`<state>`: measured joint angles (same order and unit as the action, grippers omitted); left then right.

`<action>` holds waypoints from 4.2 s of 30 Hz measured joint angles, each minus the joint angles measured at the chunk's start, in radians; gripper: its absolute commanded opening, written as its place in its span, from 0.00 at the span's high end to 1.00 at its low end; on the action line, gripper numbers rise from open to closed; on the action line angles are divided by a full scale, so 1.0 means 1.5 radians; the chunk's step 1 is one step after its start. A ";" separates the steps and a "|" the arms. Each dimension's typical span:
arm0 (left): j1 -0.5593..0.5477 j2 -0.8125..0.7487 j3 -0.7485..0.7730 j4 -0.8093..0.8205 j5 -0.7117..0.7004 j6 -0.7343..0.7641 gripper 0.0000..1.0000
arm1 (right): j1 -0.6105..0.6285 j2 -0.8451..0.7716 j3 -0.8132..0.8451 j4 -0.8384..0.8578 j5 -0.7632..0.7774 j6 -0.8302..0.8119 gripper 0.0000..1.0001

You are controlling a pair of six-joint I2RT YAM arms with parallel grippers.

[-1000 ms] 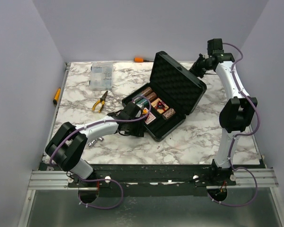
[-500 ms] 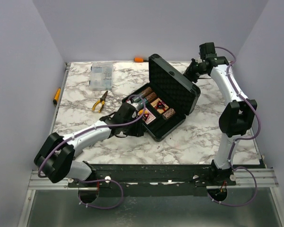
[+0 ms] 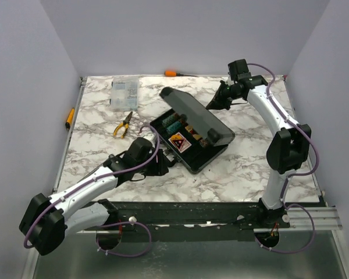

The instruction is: Pack up texas hold em set

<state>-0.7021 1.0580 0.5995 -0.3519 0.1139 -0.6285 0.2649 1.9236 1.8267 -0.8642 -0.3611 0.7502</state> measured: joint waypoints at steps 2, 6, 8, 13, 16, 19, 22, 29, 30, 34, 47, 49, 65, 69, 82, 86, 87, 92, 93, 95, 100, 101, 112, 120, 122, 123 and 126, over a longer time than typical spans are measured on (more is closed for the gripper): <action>0.000 -0.026 -0.017 -0.006 -0.002 -0.013 0.40 | 0.015 -0.007 -0.013 0.002 0.004 0.001 0.99; 0.000 -0.060 -0.041 -0.023 -0.005 -0.035 0.40 | 0.042 -0.033 -0.050 0.002 0.013 0.002 0.91; 0.000 -0.071 -0.050 -0.034 -0.006 -0.046 0.39 | 0.052 -0.046 -0.062 0.002 0.017 0.002 0.86; 0.000 -0.103 -0.062 -0.063 -0.010 -0.069 0.37 | 0.058 -0.075 -0.082 0.002 0.025 -0.001 0.68; 0.000 -0.123 -0.067 -0.074 -0.012 -0.077 0.37 | 0.062 -0.089 -0.085 0.005 0.028 -0.006 0.60; 0.000 -0.129 -0.068 -0.079 -0.013 -0.080 0.37 | 0.071 -0.101 -0.092 0.008 0.029 -0.012 0.53; 0.000 -0.128 -0.068 -0.083 -0.013 -0.080 0.36 | 0.091 -0.110 -0.095 0.012 0.030 -0.017 0.52; 0.000 -0.132 -0.068 -0.087 -0.014 -0.082 0.35 | 0.140 -0.112 -0.096 0.032 0.030 -0.023 0.52; 0.000 -0.137 -0.069 -0.087 -0.015 -0.083 0.35 | 0.148 -0.112 -0.096 0.037 0.030 -0.024 0.52; 0.000 -0.158 -0.069 -0.095 -0.016 -0.084 0.35 | 0.178 -0.101 -0.083 0.040 0.031 -0.025 0.51; 0.016 -0.263 -0.032 -0.152 -0.037 -0.069 0.42 | 0.203 -0.008 -0.022 0.057 0.042 -0.043 0.67; 0.030 -0.262 -0.023 -0.161 -0.037 -0.064 0.42 | 0.203 0.002 -0.022 0.057 0.043 -0.047 0.71; 0.168 -0.193 0.032 -0.185 0.029 -0.014 0.44 | 0.221 0.021 -0.125 0.101 0.034 -0.047 0.76; 0.185 -0.163 0.032 -0.170 0.052 -0.009 0.45 | 0.220 0.015 -0.153 0.137 0.021 -0.046 0.76; 0.211 -0.067 -0.008 -0.076 0.110 -0.005 0.49 | 0.220 -0.026 -0.252 0.256 0.005 -0.040 0.78; 0.220 -0.034 -0.027 -0.030 0.127 -0.015 0.52 | 0.220 -0.033 -0.266 0.273 0.004 -0.040 0.78; 0.222 -0.017 -0.034 -0.009 0.136 -0.020 0.52 | 0.220 -0.034 -0.268 0.275 0.005 -0.041 0.78; 0.224 0.035 -0.054 0.055 0.160 -0.038 0.55 | 0.220 -0.041 -0.280 0.289 0.005 -0.042 0.78; 0.225 0.047 -0.054 0.067 0.163 -0.040 0.56 | 0.220 -0.042 -0.282 0.291 0.005 -0.042 0.78; 0.227 0.067 -0.053 0.088 0.166 -0.043 0.58 | 0.220 -0.045 -0.289 0.299 0.005 -0.042 0.79; 0.232 0.130 -0.044 0.135 0.177 -0.047 0.59 | 0.221 -0.052 -0.304 0.306 0.005 -0.047 0.80; 0.232 0.141 -0.041 0.143 0.179 -0.047 0.59 | 0.221 -0.053 -0.305 0.306 0.005 -0.047 0.80; 0.236 0.217 0.005 0.206 0.202 -0.048 0.64 | 0.221 -0.054 -0.306 0.306 0.004 -0.063 0.82; 0.238 0.255 0.019 0.221 0.218 -0.051 0.68 | 0.221 -0.054 -0.302 0.306 0.003 -0.072 0.83; 0.239 0.256 0.019 0.222 0.220 -0.051 0.66 | 0.222 -0.054 -0.301 0.305 0.003 -0.073 0.83; 0.239 0.256 0.019 0.222 0.220 -0.051 0.65 | 0.222 -0.054 -0.301 0.305 0.003 -0.075 0.83; 0.240 0.256 0.019 0.224 0.220 -0.054 0.62 | 0.222 -0.054 -0.301 0.305 0.003 -0.077 0.83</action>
<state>-0.3424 1.4414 0.6285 -0.0166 0.4446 -0.7101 0.5976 1.8431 1.3754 -0.4068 -0.3561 0.6350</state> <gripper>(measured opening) 0.361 0.173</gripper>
